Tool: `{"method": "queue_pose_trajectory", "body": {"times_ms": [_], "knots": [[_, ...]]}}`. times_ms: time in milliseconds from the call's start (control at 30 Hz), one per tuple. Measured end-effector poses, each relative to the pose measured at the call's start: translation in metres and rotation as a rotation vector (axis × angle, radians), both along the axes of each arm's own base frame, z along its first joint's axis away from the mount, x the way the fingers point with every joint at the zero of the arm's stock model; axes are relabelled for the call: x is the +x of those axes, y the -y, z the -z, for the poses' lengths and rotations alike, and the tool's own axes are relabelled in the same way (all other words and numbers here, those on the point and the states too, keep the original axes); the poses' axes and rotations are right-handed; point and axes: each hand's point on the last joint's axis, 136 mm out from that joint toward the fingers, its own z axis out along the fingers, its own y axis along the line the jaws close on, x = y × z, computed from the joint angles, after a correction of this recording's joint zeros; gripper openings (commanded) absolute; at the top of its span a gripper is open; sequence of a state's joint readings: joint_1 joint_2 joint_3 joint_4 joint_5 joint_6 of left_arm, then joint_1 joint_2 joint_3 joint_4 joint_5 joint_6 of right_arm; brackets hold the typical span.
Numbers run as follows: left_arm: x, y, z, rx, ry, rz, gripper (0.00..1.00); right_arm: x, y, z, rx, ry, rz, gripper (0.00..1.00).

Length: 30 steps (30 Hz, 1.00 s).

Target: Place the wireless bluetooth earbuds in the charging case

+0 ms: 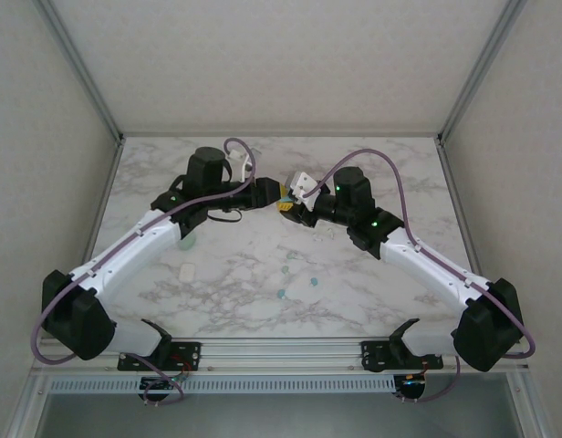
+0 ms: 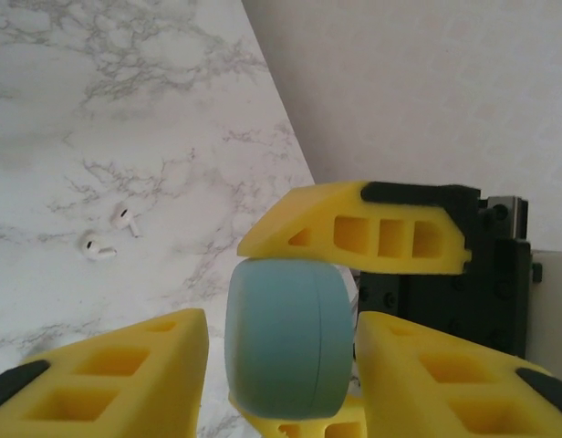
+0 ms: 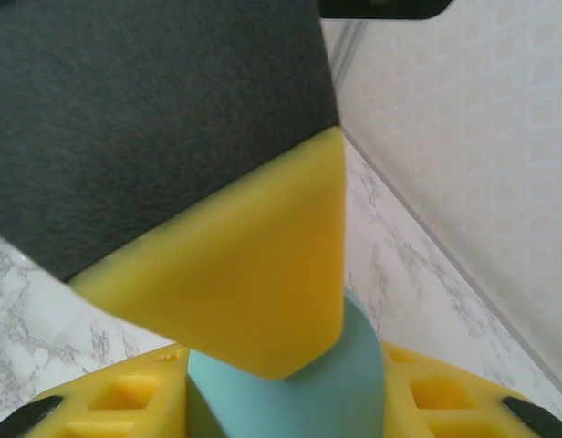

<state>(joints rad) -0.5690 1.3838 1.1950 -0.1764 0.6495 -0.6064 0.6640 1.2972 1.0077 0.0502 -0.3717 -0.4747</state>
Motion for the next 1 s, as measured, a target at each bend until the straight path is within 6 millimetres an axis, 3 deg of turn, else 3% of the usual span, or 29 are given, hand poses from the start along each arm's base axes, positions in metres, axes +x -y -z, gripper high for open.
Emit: {"method": "queue_pose_trajectory", "body": {"times_ms": [300, 433, 533, 767, 1000], "knots": [[0.003, 0.003, -0.001, 0.002, 0.003, 0.008, 0.18, 0.002, 0.001, 0.0, 0.011, -0.024, 0.021, 0.35], [0.003, 0.004, -0.002, -0.002, -0.001, 0.008, 0.18, 0.002, 0.003, 0.0, 0.014, -0.026, 0.032, 0.49], [0.001, 0.005, -0.004, -0.02, -0.032, -0.001, 0.17, 0.0, 0.007, -0.002, 0.027, -0.005, 0.045, 0.53], [0.004, 0.007, -0.025, -0.143, -0.118, -0.062, 0.18, -0.002, 0.033, 0.0, 0.102, -0.004, 0.043, 0.56], [0.0, 0.005, -0.042, -0.258, -0.179, -0.093, 0.2, -0.001, 0.038, -0.023, 0.199, 0.027, -0.001, 0.58]]}}
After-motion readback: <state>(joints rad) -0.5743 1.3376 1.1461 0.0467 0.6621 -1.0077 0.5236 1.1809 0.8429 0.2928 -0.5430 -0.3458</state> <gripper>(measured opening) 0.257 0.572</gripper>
